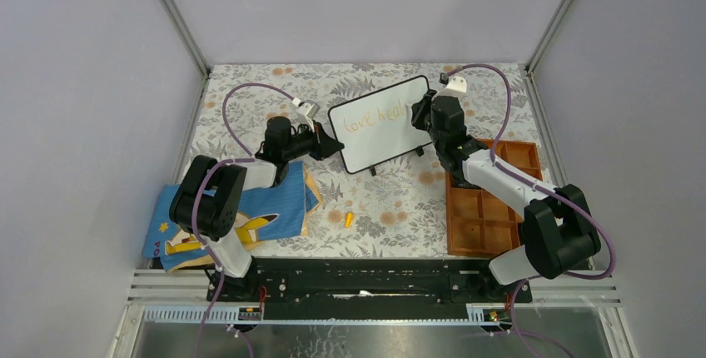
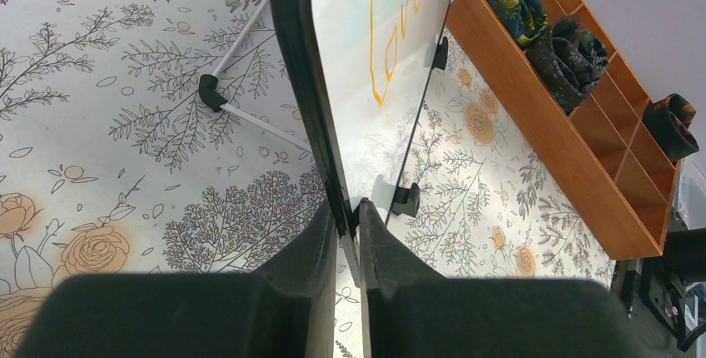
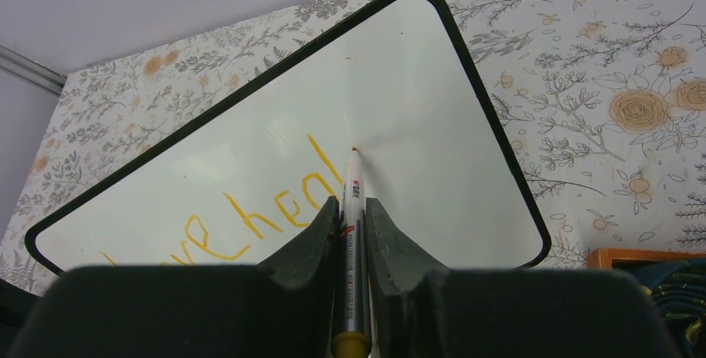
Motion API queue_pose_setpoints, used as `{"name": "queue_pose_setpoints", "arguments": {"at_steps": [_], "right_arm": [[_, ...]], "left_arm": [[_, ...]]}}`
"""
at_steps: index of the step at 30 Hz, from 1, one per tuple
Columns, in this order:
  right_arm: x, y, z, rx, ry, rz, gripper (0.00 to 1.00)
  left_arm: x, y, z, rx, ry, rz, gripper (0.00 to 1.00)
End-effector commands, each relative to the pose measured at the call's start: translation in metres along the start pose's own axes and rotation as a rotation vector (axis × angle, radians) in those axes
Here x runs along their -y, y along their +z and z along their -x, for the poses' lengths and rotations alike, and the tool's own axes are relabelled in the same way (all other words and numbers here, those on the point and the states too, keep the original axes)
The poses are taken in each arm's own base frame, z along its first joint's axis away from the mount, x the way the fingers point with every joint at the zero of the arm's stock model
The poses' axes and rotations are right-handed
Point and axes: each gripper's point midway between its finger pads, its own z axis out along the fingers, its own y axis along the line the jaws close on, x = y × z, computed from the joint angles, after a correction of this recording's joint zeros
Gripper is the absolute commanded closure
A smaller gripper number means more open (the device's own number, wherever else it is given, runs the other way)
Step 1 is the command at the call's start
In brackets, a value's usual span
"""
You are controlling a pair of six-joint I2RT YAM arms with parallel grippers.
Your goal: Write a sentence on the whiteboard
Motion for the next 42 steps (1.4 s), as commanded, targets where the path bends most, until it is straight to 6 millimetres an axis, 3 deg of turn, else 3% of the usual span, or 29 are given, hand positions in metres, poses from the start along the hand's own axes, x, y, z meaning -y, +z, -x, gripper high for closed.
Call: {"name": "queue_pose_setpoints", "arguments": {"at_steps": [1,22,34,42], "right_arm": [[-0.014,0.002,0.02,0.049,0.019,0.055,1.0],[-0.004,-0.009,-0.002,-0.007,0.018,0.049,1.0],[0.014,-0.009,0.004,0.014,0.016,-0.06,1.0],[0.015,-0.007,0.003,0.009,0.006,-0.066,1.0]], "left_arm": [[-0.015,-0.001,-0.024,-0.071,0.014,0.069,1.0],[-0.014,-0.001,-0.025,-0.077,0.016,0.073,1.0],[-0.012,0.0,-0.024,-0.075,0.024,0.072,1.0],[-0.012,0.0,-0.025,-0.077,0.024,0.074,1.0]]}}
